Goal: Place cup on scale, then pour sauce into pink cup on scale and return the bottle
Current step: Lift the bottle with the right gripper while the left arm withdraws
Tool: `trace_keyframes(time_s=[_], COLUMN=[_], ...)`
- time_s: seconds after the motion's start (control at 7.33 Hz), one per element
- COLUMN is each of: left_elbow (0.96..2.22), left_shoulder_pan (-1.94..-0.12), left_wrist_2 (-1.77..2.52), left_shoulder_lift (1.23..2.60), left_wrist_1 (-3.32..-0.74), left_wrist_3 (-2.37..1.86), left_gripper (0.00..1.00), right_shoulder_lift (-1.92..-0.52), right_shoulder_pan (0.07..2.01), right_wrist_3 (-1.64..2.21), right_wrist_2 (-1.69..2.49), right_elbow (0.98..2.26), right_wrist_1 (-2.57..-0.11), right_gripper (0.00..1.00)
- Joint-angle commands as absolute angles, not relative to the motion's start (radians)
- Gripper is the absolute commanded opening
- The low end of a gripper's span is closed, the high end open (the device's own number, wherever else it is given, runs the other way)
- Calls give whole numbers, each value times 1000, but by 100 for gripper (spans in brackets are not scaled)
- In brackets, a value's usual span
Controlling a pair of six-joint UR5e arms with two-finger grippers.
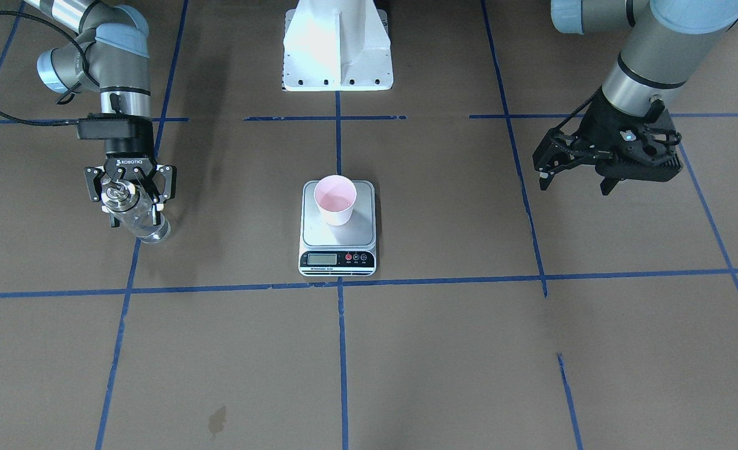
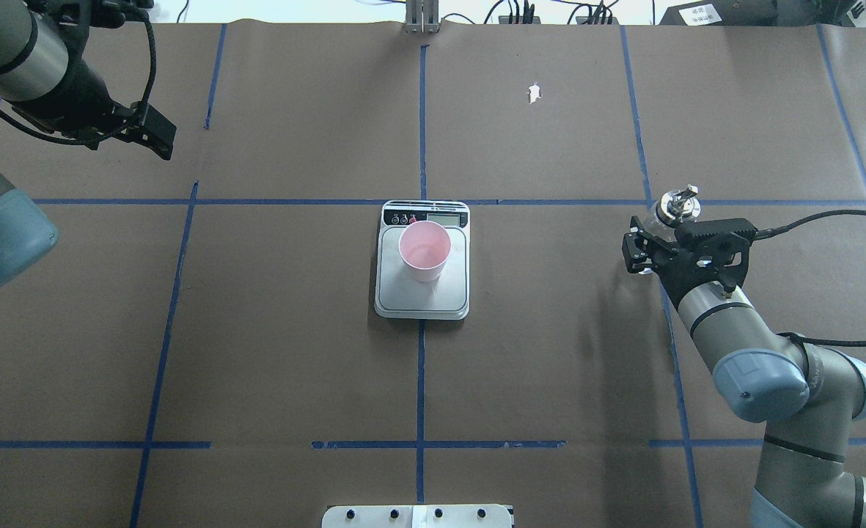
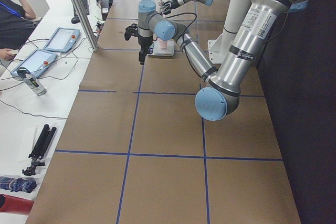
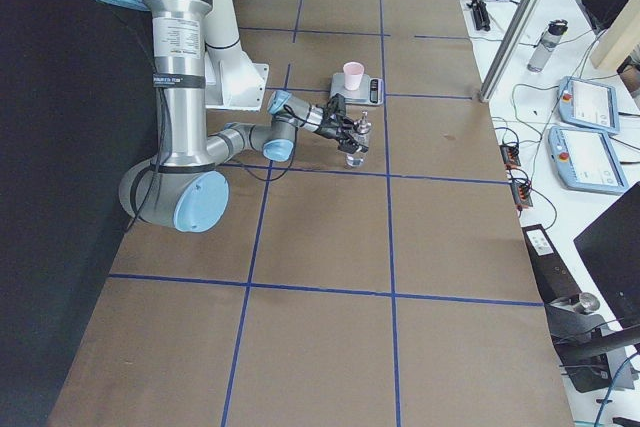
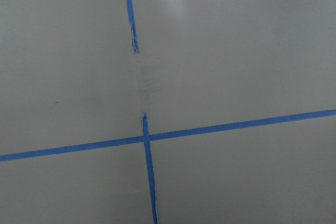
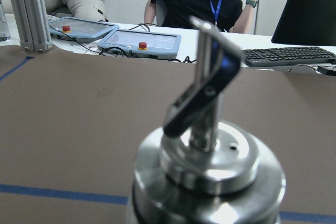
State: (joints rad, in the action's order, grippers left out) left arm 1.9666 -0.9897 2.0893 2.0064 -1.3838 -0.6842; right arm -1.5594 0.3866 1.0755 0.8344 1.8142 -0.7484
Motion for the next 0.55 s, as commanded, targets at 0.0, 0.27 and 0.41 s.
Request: trace_keyframes(time_s=[0.0, 0.27, 0.41], left_elbow=[1967, 1967, 1964], left_shoulder_pan=[-1005, -1055, -1086], left_wrist_2=[2091, 2089, 2089], left_shoulder_lift=[2006, 2000, 1988], left_wrist_1=[-1385, -1382, -1382], left_wrist_3=[-683, -555, -492], left_gripper=[100, 100, 100], right_shoulder_lift=[-1554, -1513, -1506], right_shoulder_pan=[400, 399, 399], right_wrist_3=[1019, 838, 825], right_wrist_2=[847, 795, 792], right_elbow=[1841, 1858, 1868], right_wrist_1=[-749, -759, -787], right_gripper=[0, 0, 0])
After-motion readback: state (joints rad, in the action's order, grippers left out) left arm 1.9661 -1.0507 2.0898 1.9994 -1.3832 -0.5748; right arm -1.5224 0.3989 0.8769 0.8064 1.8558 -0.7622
